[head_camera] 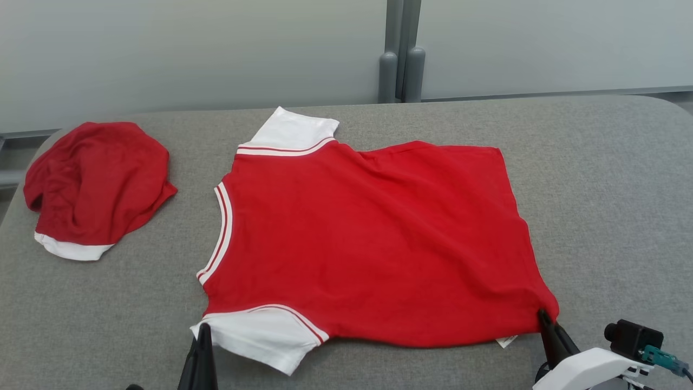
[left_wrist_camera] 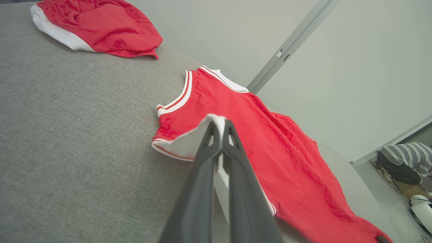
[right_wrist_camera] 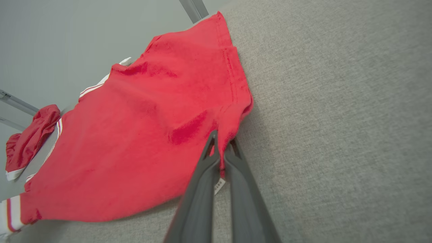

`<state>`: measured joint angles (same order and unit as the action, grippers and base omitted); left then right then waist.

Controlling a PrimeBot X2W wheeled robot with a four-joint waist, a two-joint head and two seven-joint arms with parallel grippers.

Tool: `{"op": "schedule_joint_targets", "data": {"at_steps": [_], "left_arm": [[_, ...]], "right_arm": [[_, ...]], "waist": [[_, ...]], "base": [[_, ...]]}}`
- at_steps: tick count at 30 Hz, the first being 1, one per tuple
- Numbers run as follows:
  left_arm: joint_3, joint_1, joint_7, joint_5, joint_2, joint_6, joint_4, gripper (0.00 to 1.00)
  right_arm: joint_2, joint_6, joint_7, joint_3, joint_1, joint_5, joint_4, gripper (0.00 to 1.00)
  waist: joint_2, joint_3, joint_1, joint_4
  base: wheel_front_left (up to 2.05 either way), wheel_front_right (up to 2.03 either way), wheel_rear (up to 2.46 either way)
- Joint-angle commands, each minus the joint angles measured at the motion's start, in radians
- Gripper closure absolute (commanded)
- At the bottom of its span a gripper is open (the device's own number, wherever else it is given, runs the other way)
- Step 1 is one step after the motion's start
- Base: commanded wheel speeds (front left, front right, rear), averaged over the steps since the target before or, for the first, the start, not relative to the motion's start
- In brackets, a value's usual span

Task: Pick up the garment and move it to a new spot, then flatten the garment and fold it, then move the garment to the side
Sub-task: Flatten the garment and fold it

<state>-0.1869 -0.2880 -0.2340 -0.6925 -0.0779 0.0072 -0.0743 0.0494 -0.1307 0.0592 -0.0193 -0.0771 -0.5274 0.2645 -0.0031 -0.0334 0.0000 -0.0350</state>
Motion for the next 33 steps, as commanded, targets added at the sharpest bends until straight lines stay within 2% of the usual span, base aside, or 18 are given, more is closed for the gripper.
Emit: {"op": "schedule_joint_targets", "data": {"at_steps": [1, 6, 14, 24, 33], "left_arm": [[-0.001, 0.022, 0.002, -0.006, -0.001, -0.006, 0.004, 1.0], [-0.024, 0.115, 0.013, -0.011, 0.007, -0.014, 0.061, 1.0], [-0.039, 0.35, 0.027, -0.015, 0.013, -0.033, 0.221, 1.0], [-0.033, 0.626, -0.016, -0.018, 0.021, -0.063, 0.517, 1.0], [-0.024, 0.761, -0.031, 0.003, 0.025, -0.078, 0.669, 1.0]], "right_arm": [[0.002, 0.0, -0.011, -0.001, 0.012, -0.003, 0.007, 1.0], [0.002, 0.0, -0.073, -0.009, 0.046, -0.024, 0.055, 1.0], [0.003, 0.0, -0.12, -0.034, 0.159, -0.18, 0.135, 1.0], [0.003, 0.0, -0.132, -0.067, 0.402, -0.15, 0.348, 1.0], [0.003, 0.0, -0.098, -0.029, 0.544, -0.16, 0.486, 1.0]], "waist": [[0.0031, 0.005, 0.0, -0.004], [0.0031, 0.024, 0.0, -0.01], [0.0031, 0.028, 0.0, -0.005], [0.0031, -0.061, 0.0, 0.01], [0.0031, -0.121, 0.0, 0.025]], "base": [[0.0, 0.0, 0.0], [0.0, 0.0, 0.0], [0.0, 0.0, 0.0], [0.0, 0.0, 0.0], [0.0, 0.0, 0.0]]}}
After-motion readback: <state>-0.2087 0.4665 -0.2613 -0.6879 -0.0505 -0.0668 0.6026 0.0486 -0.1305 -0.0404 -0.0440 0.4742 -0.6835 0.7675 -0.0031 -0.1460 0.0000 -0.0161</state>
